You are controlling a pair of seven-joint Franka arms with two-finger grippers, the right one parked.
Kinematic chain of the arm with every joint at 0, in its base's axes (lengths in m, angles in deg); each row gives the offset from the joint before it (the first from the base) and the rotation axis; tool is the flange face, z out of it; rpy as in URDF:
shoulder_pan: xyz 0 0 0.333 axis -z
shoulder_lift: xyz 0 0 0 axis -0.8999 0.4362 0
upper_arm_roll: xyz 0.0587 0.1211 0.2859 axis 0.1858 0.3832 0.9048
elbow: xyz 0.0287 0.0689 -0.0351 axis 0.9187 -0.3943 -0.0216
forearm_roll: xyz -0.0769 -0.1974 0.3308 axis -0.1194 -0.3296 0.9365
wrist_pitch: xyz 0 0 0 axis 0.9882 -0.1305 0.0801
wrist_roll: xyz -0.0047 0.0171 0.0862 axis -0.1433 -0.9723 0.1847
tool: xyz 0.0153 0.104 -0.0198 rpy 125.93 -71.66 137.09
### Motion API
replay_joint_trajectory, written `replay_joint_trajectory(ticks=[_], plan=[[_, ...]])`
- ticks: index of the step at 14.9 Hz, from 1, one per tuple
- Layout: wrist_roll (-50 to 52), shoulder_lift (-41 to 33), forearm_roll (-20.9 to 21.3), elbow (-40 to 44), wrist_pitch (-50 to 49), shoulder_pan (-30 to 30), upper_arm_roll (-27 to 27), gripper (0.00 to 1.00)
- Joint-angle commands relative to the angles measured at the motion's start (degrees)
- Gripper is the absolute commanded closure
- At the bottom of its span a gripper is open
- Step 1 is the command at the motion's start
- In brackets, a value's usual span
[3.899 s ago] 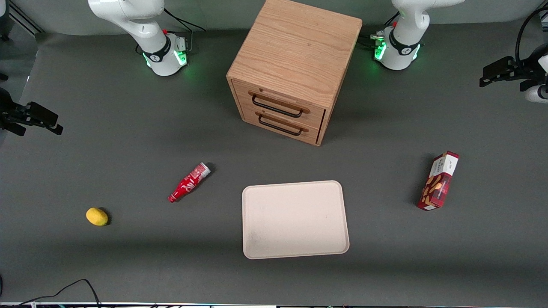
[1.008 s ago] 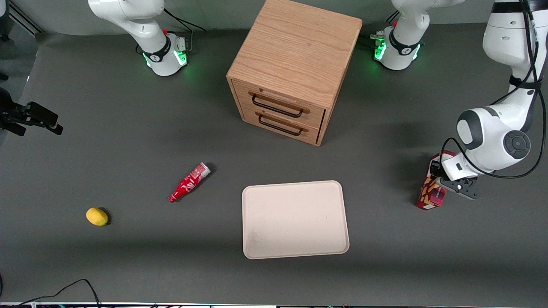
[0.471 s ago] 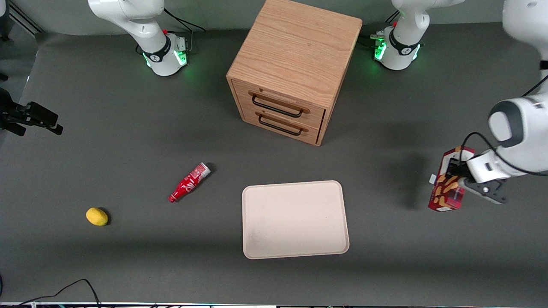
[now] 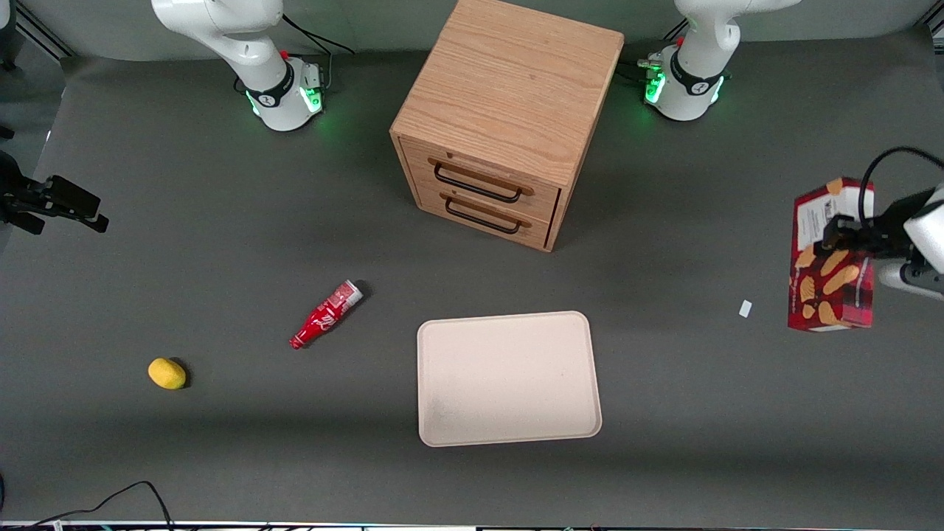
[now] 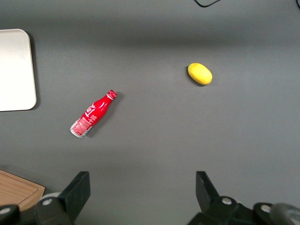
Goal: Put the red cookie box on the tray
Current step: 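Lift the cookie box with the left gripper, then carry the cookie box toward the white tray with the left gripper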
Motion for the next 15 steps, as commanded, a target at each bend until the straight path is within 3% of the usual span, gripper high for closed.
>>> replay_joint_trajectory(ticks=[1, 4, 8, 15], plan=[[15.42, 1.91, 0.54, 5.66, -2.73, 0.44, -6.98, 1.0], [29.14, 3.57, 3.96, 5.66, 0.07, 0.61, -15.76, 1.0], [40.15, 11.2, 8.52, 4.96, 14.29, 1.4, -23.77, 1.0], [42.53, 24.74, 18.54, 0.39, 34.78, 5.0, -24.76, 1.0]])
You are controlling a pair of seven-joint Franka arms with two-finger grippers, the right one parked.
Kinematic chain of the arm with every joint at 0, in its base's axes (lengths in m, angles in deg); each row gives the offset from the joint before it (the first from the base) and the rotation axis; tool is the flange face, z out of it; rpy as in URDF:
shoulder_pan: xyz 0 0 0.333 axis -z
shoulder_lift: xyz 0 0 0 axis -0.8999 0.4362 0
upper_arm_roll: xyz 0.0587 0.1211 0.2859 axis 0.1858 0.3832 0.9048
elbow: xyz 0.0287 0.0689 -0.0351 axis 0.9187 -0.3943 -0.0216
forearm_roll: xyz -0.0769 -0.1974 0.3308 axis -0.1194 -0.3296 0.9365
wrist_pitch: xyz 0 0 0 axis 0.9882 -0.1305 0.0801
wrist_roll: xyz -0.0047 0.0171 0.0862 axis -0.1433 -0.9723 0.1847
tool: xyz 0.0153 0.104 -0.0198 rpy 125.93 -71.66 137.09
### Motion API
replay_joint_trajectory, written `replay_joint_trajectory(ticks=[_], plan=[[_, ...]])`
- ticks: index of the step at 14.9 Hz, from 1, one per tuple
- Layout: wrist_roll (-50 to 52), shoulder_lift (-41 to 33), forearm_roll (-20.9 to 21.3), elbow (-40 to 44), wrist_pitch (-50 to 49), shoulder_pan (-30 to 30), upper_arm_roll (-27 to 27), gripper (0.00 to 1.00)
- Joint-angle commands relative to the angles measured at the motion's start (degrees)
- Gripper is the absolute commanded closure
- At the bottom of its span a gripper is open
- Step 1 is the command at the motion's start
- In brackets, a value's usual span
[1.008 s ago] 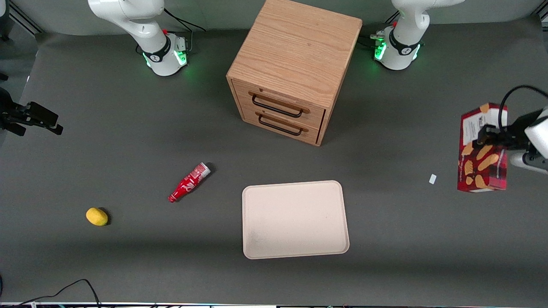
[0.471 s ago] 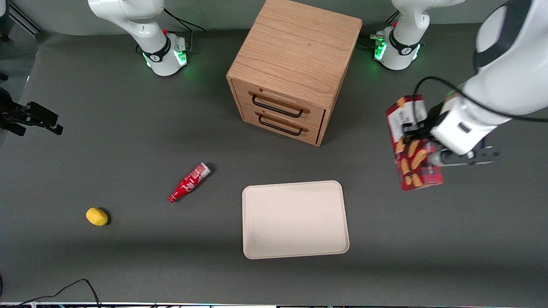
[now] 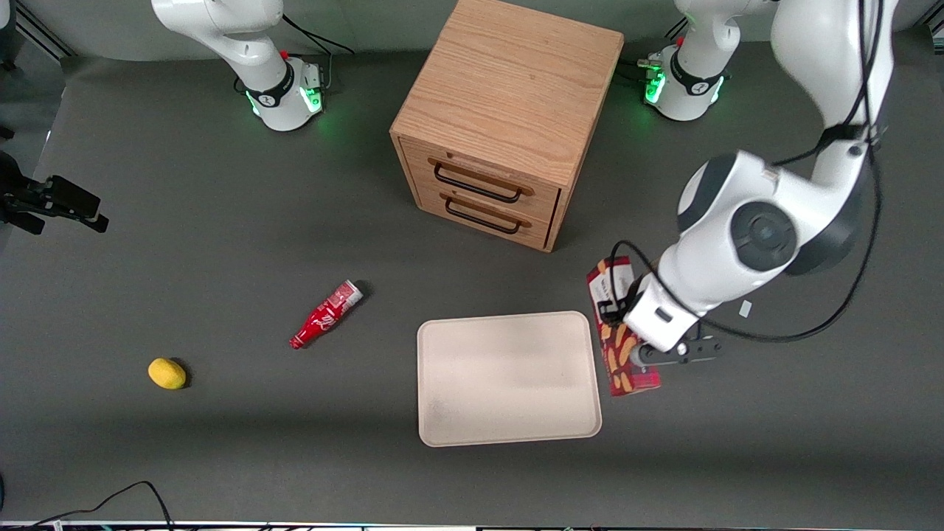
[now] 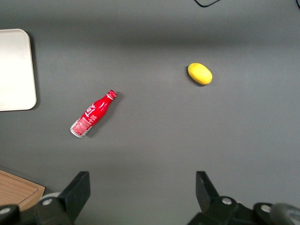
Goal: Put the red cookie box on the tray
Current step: 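Carry the cookie box toward the white tray with the left gripper, then lower the cookie box onto the tray and open the left gripper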
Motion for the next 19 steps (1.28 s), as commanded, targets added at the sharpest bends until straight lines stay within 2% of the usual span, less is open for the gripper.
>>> replay_joint_trajectory(ticks=[1, 3, 6, 8, 15, 16, 17, 18, 19], plan=[[3.99, 4.64, 5.92, -0.04, 6.45, 1.19, -0.15, 1.0], [7.16, 7.28, 11.29, -0.74, 9.11, 1.81, -0.24, 1.0], [10.75, 10.72, 16.21, -4.07, 18.49, 2.87, -0.15, 1.0], [12.97, 10.9, 20.08, -6.36, 21.41, 2.87, -0.15, 1.0], [13.41, 12.83, 23.0, -6.46, 23.0, 2.78, 0.46, 1.0], [13.41, 13.18, 23.18, -6.46, 23.01, 2.78, 0.46, 0.82], [13.41, 13.18, 23.35, -6.46, 23.01, 2.78, 0.46, 0.51], [13.41, 13.27, 23.35, -6.46, 23.01, 2.78, 0.46, 0.29], [13.41, 13.27, 23.35, -6.46, 22.92, 2.78, 0.46, 0.19]])
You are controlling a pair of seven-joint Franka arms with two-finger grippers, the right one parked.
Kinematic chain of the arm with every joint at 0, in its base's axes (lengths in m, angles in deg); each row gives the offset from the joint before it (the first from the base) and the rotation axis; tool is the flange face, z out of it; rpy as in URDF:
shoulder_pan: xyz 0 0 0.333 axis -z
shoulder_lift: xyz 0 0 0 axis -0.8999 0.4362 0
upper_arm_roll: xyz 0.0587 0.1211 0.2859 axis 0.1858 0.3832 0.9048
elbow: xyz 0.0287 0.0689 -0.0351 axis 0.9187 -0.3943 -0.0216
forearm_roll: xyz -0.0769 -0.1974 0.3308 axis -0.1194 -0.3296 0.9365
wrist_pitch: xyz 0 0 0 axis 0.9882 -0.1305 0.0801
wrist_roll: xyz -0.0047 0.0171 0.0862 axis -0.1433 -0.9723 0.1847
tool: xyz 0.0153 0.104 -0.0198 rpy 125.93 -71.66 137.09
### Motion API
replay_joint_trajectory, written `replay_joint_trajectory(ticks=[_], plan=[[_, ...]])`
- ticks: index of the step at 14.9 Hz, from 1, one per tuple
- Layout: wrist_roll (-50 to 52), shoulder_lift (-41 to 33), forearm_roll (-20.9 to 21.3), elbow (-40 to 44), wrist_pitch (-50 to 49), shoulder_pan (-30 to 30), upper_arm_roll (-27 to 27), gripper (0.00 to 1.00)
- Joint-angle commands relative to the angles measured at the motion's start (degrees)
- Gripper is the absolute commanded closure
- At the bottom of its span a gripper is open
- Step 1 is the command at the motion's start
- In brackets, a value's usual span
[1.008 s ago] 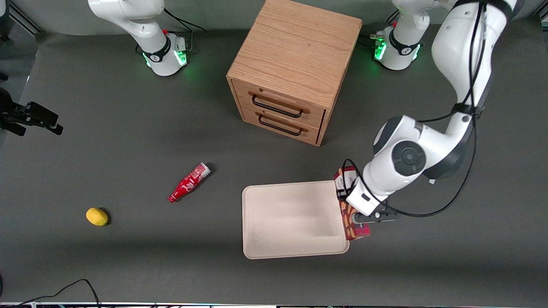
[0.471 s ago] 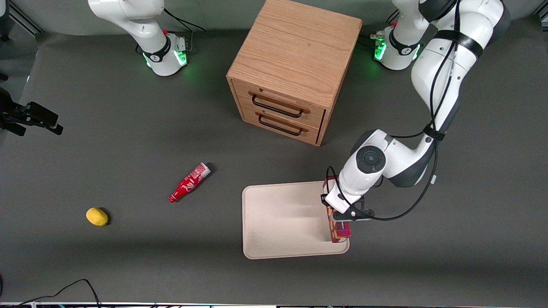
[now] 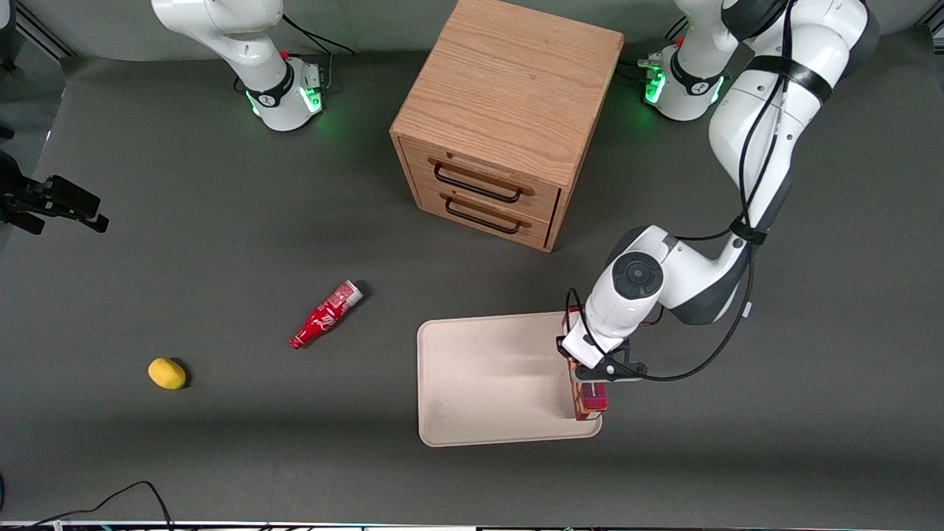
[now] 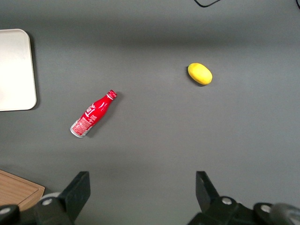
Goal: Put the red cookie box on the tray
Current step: 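Lower the cookie box onto the tray and open the left gripper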
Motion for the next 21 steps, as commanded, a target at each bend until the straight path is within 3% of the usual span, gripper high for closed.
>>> replay_joint_trajectory(ticks=[1, 3, 9, 13, 16, 19, 21], plan=[[1.8, -0.16, 1.6, -0.42, 0.98, 0.02, 0.05, 0.11], [1.89, -0.42, 1.6, -0.42, 0.81, -0.07, 0.05, 0.0], [2.15, -8.4, -0.59, -0.25, -11.65, -1.12, -1.27, 0.0], [-7.05, -19.82, -13.05, 0.89, -24.29, -2.17, -0.14, 0.0], [-15.3, -27.21, -18.6, 3.61, -38.97, -2.44, 3.9, 0.0], [-29.09, -35.38, -27.99, 4.67, -48.21, -2.44, 13.99, 0.0], [-36.92, -39.87, -30.13, 4.24, -53.4, -2.35, 19.54, 0.0]])
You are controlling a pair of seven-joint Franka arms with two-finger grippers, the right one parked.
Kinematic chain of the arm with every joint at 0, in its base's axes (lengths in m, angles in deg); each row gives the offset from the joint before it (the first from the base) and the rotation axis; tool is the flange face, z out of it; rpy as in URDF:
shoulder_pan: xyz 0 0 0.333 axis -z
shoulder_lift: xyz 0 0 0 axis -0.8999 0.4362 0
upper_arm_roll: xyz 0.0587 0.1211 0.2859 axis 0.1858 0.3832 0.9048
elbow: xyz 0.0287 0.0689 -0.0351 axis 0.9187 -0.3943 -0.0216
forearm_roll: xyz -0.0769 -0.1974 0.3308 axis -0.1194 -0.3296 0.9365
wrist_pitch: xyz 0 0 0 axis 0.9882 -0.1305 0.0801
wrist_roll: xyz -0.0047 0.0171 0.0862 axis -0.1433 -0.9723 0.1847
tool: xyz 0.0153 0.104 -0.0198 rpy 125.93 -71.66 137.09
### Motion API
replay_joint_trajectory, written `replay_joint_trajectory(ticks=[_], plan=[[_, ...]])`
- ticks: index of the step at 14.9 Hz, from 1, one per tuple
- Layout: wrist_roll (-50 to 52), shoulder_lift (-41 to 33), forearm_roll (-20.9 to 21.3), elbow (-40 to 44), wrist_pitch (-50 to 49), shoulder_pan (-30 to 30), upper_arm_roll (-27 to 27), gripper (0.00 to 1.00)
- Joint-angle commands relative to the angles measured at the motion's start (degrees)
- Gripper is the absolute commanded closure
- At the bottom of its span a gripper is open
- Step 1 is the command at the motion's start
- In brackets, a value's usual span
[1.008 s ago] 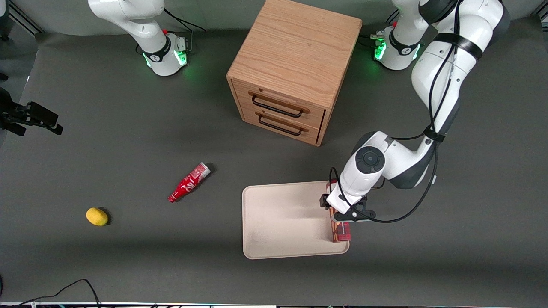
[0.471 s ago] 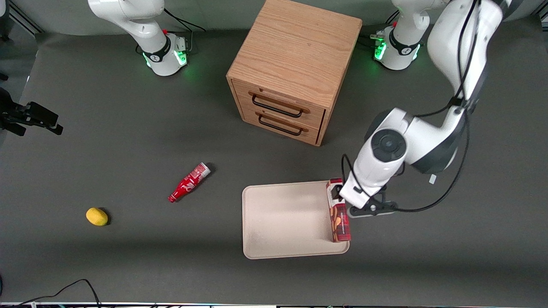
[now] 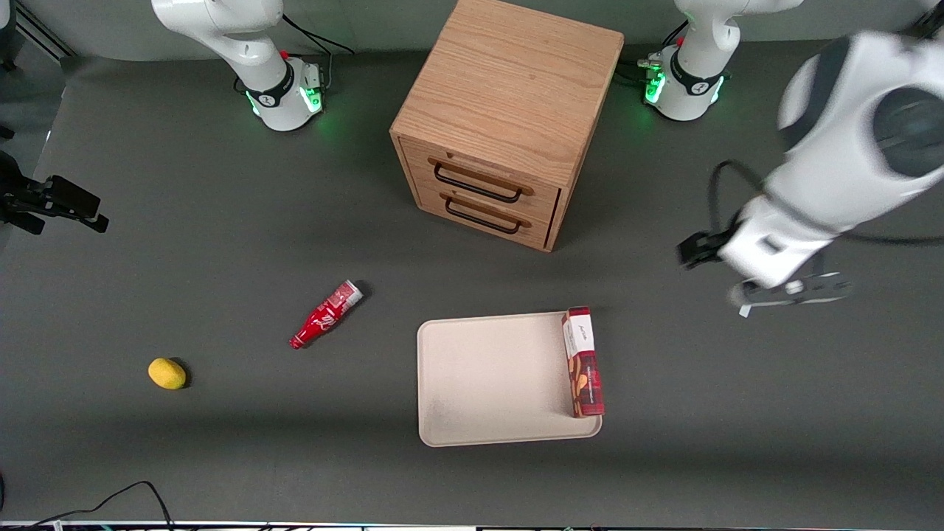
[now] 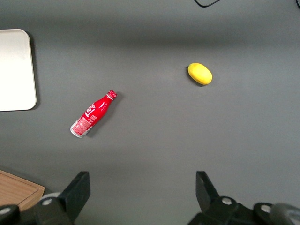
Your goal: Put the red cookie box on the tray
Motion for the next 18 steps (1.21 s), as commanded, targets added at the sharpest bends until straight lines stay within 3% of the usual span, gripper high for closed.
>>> replay_joint_trajectory(ticks=[1, 4, 9, 18], plan=[[-10.33, -6.33, -2.81, -1.56, -6.29, 0.42, 6.45, 0.0], [-17.02, -14.4, -2.81, -8.55, -8.61, 0.42, 10.59, 0.0], [-21.6, -25.32, -2.63, -20.71, -6.32, 0.42, 12.79, 0.0], [-21.61, -24.01, -2.28, -18.17, -7.89, 0.42, 13.94, 0.0]])
